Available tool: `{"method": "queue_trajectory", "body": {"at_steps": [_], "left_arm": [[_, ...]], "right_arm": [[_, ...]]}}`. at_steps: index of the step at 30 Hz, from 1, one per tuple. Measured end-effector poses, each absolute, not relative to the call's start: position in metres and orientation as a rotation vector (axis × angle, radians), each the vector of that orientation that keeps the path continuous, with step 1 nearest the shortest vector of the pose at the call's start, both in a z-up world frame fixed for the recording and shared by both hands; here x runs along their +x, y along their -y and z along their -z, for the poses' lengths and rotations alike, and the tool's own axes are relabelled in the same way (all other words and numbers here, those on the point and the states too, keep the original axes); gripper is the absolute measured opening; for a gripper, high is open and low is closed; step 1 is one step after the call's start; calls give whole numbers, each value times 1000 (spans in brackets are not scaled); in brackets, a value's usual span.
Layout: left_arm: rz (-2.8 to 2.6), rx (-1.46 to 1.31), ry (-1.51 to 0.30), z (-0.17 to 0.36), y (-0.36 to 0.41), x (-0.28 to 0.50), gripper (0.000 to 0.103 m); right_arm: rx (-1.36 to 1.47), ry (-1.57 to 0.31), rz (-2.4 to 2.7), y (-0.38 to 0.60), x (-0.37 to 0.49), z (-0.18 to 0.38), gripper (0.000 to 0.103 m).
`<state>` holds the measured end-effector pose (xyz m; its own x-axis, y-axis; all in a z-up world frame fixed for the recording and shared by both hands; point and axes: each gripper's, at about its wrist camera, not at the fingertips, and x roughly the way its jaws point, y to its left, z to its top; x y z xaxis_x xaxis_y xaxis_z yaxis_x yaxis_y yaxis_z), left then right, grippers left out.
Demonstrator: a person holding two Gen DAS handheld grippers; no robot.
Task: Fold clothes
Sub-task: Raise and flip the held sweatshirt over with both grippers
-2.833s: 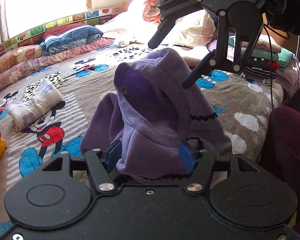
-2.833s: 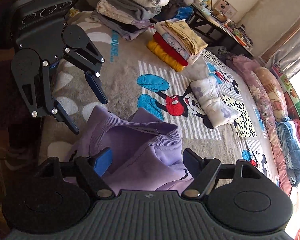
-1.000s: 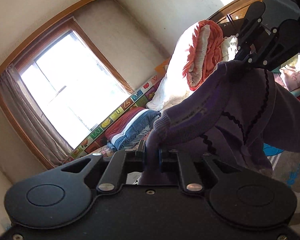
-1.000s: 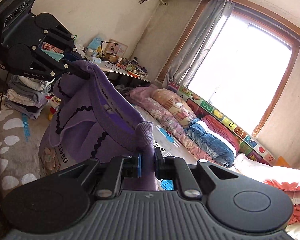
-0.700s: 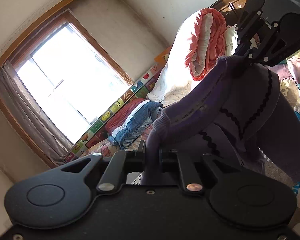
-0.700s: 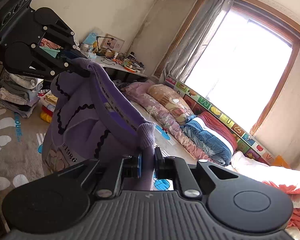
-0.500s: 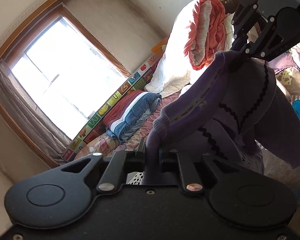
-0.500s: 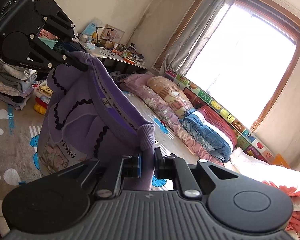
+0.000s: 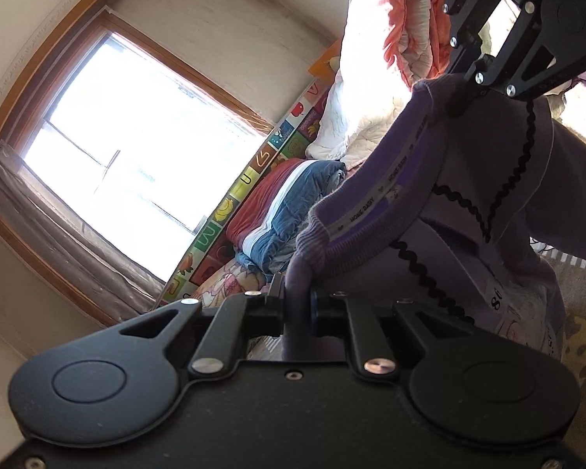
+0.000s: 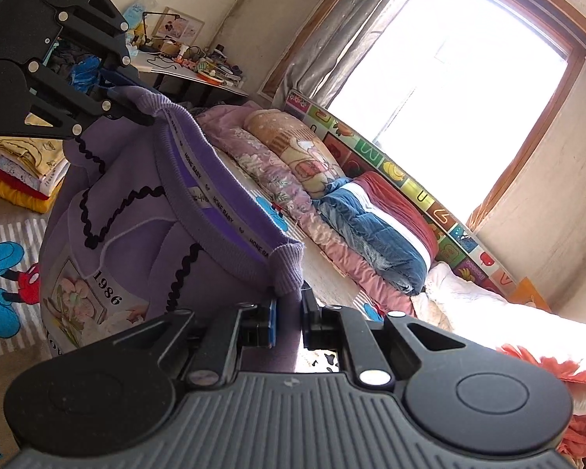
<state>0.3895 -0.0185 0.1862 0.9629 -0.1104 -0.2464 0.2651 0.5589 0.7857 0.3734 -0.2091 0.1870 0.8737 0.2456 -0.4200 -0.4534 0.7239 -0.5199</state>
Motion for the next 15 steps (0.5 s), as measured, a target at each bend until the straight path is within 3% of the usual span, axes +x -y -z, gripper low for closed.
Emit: {"method": "queue_trajectory", "body": {"at_steps": [7, 15], "left_arm": [[88, 980, -54, -160, 38, 436, 11], [56, 1150, 32, -63, 42, 423, 11]], "right_arm": [[-742, -240, -269, 205, 415, -150, 13], [-856, -189, -190, 199, 442, -82, 13]]}}
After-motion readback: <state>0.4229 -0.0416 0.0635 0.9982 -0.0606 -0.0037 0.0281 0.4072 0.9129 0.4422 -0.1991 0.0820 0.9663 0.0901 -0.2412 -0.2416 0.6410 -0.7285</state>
